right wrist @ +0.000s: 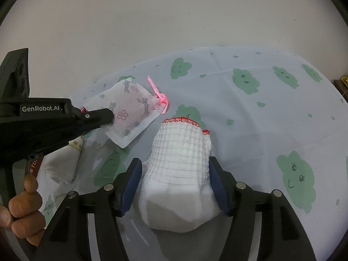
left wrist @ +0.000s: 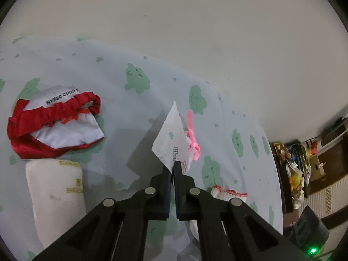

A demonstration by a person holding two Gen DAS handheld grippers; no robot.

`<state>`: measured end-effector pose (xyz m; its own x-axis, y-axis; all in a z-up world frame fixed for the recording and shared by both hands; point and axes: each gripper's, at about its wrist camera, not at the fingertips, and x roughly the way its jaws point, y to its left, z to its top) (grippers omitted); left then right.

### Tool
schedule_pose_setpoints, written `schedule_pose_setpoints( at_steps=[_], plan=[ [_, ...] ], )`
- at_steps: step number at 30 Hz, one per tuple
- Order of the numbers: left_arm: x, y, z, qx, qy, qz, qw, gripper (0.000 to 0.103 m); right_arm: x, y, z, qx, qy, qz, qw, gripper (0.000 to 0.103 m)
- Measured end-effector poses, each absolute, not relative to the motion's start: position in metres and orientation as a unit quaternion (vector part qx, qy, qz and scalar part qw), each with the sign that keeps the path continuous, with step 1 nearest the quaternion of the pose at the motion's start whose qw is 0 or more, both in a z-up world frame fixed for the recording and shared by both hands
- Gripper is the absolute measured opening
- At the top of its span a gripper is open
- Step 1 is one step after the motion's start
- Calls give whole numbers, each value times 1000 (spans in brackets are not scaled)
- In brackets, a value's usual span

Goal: Organize soft objects
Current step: 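Carry the white pouch over the tin while right tool holds the sock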

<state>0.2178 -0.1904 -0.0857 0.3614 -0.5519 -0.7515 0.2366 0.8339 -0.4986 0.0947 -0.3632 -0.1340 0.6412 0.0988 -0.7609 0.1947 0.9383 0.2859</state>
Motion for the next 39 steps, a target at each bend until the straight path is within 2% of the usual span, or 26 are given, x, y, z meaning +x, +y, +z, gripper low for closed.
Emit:
schedule_pose_setpoints(
  at_steps=[14,39],
  plan=[
    [190,-199,-33,-62,436,-281,853,0,96,-362,-134,169,424,-29,889,61],
    [171,-130,23,-49,408,-257,875,0,98,-363,-135,166,425,-30,889,61]
  ],
)
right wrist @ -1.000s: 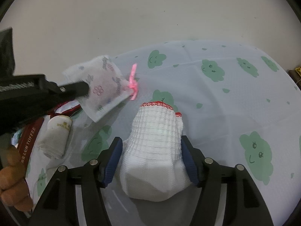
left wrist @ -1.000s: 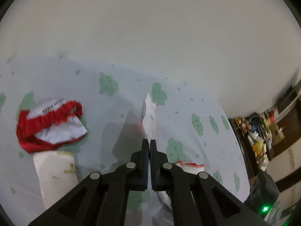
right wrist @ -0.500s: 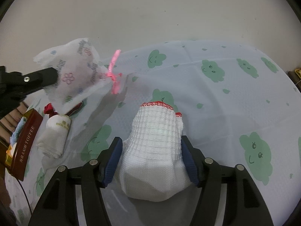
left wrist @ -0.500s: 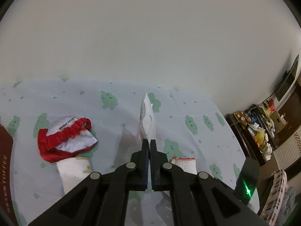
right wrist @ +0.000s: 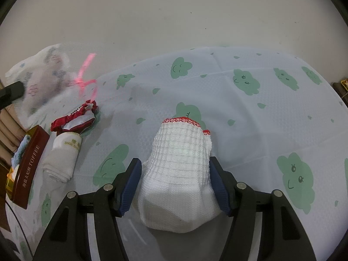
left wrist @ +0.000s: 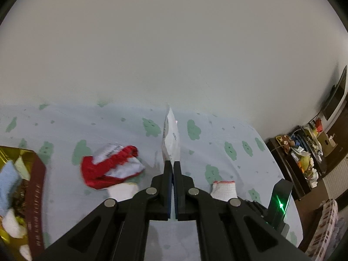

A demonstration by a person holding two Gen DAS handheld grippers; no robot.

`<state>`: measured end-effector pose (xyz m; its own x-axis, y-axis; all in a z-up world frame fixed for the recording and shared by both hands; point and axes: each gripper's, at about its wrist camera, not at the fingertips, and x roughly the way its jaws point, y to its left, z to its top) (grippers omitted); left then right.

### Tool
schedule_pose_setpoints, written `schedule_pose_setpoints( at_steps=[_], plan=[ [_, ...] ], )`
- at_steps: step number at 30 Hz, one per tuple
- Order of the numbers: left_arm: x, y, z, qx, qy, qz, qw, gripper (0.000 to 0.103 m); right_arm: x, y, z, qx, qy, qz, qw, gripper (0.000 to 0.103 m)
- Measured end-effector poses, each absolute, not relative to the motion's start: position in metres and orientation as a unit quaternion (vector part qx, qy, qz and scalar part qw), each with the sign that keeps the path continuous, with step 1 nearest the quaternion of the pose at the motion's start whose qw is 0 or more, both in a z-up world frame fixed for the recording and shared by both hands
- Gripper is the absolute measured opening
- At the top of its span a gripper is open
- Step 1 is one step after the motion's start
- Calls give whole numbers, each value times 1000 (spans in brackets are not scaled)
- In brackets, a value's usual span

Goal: Organize soft objects
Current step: 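Carry the white pouch over the tin while right tool holds the sock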

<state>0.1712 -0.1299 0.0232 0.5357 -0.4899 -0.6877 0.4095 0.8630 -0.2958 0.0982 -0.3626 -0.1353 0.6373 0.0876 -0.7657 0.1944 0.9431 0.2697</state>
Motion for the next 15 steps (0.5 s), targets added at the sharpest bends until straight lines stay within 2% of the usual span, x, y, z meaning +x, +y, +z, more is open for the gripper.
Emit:
schedule_pose_setpoints(
  at_steps=[15],
  plan=[
    [171,-27,50,-53,390,-187,900,0,99,-362,-135,161,426,-31,890,61]
  ],
)
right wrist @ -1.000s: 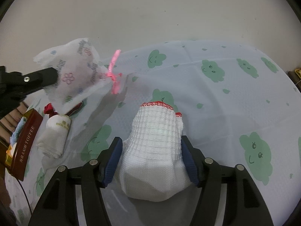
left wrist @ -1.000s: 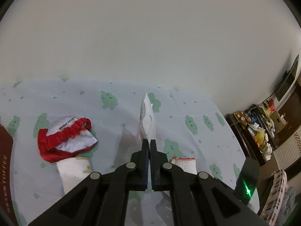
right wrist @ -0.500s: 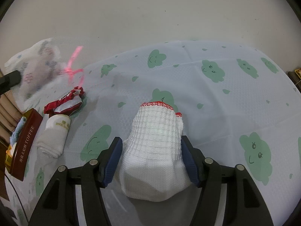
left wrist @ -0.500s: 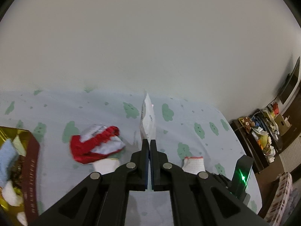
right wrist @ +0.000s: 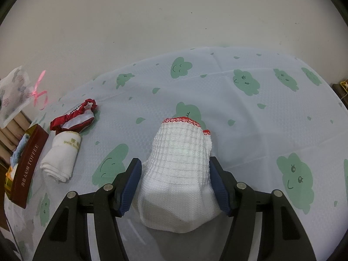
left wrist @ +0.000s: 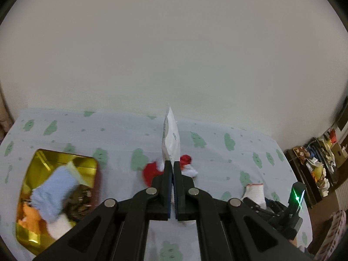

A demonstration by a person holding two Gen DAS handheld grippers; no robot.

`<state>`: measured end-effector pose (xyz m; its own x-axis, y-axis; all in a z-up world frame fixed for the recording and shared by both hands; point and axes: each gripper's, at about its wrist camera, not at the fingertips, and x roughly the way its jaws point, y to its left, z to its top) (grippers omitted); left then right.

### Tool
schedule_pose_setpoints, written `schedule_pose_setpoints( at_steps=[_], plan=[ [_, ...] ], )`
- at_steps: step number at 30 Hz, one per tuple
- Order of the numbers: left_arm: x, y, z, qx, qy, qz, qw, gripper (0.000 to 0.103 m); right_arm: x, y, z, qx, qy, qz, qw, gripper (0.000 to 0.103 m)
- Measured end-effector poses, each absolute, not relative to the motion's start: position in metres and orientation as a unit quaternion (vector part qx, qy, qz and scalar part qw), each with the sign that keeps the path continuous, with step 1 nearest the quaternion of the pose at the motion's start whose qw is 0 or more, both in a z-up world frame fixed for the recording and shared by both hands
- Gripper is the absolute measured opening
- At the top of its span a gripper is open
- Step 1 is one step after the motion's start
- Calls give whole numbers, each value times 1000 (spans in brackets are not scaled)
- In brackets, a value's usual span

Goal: Organize soft objects
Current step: 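Carry the white pouch over the tin while right tool holds the sock, then open the left tool to drop the pouch into the tin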

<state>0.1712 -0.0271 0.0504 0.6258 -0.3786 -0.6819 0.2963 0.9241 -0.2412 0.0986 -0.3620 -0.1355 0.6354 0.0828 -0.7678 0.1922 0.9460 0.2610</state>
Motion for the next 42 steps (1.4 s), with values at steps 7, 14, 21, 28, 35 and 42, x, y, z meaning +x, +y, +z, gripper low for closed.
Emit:
schedule_pose_setpoints(
  at_steps=[7,14,21,28,35,42],
  plan=[
    [167,22,55,-57,389,-154,906,0,99,-362,-136,161,426,-31,890,61],
    [167,65,61,-61,390,-115,912,0,99,-362,-136,161,426,-31,890,61],
    [168,98,46,-71,407,-91,906,0,99,-362,-136,160,426,-31,890,61],
    [178,119,17,-93,435,-74,892,0,100,-362,-136,160,426,-31,890,61],
    [185,132,-7,-97,466,-54,878,1,100,-362,-135,160,426,-31,890,61],
    [184,140,-19,-69,485,-6,872,14,100,-362,-135,160,426,-31,890,61]
  ],
)
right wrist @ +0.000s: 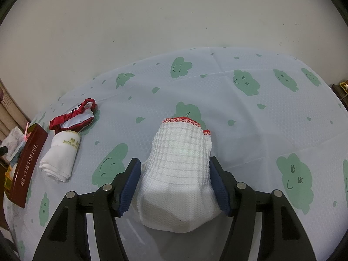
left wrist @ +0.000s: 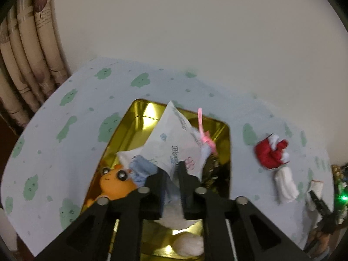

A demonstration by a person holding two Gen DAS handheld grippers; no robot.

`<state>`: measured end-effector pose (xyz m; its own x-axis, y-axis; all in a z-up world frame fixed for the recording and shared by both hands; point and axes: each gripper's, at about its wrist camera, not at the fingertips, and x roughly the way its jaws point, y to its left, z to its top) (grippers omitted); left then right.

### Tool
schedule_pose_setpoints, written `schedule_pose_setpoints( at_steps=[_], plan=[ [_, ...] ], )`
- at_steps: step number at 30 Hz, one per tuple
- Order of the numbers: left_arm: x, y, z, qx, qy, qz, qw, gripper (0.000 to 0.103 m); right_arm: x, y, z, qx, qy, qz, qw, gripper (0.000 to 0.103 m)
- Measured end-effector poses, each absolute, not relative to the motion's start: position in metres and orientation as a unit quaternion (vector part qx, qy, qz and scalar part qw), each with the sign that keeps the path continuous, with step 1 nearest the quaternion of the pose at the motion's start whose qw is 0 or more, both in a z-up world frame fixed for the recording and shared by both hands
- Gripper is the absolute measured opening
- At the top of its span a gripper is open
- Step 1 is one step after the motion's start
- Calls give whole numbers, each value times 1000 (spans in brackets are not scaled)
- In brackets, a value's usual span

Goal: Organize soft objects
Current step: 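Open the left tool to drop the pouch into the tin, then lower the white sock into the tin and open the right tool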

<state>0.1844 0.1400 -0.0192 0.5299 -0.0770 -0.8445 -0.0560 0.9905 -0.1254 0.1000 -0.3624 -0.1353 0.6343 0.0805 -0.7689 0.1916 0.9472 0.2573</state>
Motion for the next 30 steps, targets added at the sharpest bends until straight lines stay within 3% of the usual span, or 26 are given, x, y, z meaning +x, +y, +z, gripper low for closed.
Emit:
schedule_pose_setpoints(
  at_steps=[4,7,22,30],
  plan=[
    [183,141,-21,-40,492,22,869,22,100,-362,-135,160,426,-31,890,61],
    [181,143,-20,-22,499,44,865,43,100,-362,-135,159,426,-31,890,61],
    [121,149,14,55,412,69,907,43,101,-362,-136,148,430,-36,890,61],
    [97,165,6,52,389,78,916,44,101,-359,-136,129,435,-42,890,63]
  ],
)
